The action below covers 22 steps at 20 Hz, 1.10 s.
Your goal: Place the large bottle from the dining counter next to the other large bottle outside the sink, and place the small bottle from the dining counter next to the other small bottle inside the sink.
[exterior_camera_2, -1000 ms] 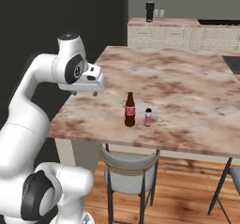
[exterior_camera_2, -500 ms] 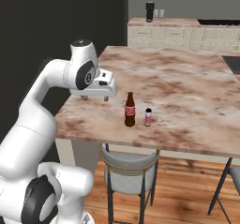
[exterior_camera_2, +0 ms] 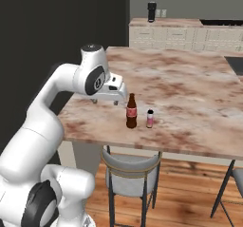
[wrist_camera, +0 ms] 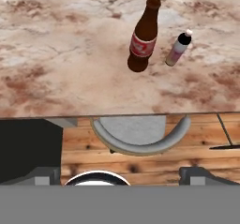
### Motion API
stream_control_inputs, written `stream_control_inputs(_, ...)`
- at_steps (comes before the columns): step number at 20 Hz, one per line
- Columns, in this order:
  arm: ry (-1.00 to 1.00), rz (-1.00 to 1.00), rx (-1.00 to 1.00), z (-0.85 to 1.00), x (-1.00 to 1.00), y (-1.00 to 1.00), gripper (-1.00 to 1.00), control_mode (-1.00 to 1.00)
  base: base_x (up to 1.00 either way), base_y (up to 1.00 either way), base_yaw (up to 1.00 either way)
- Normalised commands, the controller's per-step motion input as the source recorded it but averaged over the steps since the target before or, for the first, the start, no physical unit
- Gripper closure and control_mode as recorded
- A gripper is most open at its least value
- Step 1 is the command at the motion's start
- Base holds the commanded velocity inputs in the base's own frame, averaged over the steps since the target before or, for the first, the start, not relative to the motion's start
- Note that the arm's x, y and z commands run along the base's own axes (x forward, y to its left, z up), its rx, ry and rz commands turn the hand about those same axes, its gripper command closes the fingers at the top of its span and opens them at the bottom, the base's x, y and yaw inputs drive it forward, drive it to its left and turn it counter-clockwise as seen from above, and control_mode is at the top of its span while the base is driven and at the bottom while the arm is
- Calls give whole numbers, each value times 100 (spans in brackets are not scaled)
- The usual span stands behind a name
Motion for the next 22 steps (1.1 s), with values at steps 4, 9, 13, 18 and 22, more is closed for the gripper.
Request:
stream_control_inputs(4, -14, -6, 0, -8, 0, -5, -100, -100, 0, 0, 0)
stream_control_inputs(9, -13, -7, 0, -18, 6, 0, -100, -100, 0, 0, 0)
stream_control_inputs(13, -10, -9, -3, -22, 17, 0, -100, -100, 0, 0, 0)
stream_control_inputs(18, -2, -10, -1, -14, 31, -5, -100, -100, 0, 0, 0)
stream_control_inputs(22, -1, -9, 0, -17, 40, -12, -100, -100, 0, 0, 0)
